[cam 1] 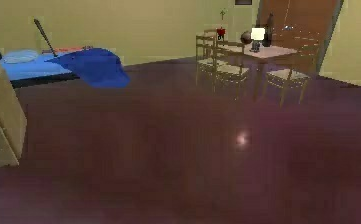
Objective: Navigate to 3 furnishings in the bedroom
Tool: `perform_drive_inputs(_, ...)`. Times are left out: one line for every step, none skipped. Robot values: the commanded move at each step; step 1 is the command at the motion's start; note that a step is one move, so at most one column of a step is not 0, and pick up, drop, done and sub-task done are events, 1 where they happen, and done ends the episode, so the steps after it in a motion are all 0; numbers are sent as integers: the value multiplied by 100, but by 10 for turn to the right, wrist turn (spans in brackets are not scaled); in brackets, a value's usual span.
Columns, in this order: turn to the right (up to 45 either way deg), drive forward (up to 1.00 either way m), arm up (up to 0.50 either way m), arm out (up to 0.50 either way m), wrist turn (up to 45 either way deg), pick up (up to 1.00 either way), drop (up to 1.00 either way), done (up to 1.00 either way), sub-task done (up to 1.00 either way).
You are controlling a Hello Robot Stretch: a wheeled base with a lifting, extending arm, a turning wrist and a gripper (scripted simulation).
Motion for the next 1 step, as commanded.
perform_drive_inputs(-300,0,0,0,0,0,0,0,0)
